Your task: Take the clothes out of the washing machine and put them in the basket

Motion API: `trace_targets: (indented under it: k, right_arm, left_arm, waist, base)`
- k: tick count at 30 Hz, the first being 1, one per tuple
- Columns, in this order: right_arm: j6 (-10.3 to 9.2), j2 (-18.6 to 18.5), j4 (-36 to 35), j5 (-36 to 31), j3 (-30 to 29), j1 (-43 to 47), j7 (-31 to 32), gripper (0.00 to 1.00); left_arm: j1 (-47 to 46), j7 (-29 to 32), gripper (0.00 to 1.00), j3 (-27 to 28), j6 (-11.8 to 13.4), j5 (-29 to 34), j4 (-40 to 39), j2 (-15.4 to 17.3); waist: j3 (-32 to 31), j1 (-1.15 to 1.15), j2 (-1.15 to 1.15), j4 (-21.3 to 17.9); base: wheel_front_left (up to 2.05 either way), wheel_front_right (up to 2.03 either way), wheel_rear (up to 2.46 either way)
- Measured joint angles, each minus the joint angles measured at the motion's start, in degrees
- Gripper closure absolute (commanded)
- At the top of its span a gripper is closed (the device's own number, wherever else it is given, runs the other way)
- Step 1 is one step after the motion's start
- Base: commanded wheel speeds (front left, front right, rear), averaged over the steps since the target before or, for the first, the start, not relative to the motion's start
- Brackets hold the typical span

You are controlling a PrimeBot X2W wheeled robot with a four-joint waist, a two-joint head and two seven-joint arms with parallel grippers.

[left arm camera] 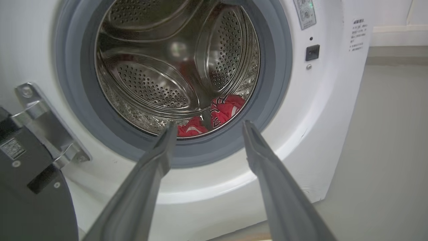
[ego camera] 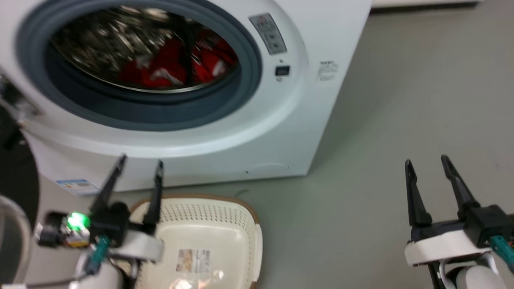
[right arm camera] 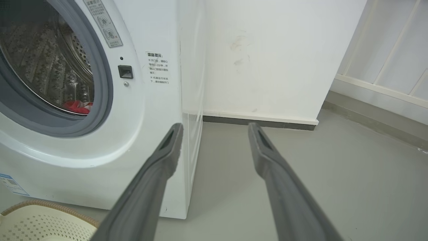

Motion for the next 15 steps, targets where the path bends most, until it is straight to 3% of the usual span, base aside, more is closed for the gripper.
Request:
trace_targets:
  k: [10,15]
  right_arm:
    - [0.0,-0.01,-1.21,3.12,-0.32,-3.91,0.0,0.0]
    - [0.0,-0.07,-1.71,5.09,-1.52,-5.89,0.0,0.0]
  left_arm:
    - [-25.14,0.25,0.0,1.6,-4.6,0.08,14.12,11.6]
    - [-42.83,8.5,0.0,-1.63,-6.05,-0.76,23.64,15.93]
  waist:
    - [13.59,0.01,0.0,-6.03]
    - [20.38,0.01,0.0,-8.15]
  base:
    - [0.0,0.0,0.0]
    - [0.0,0.0,0.0]
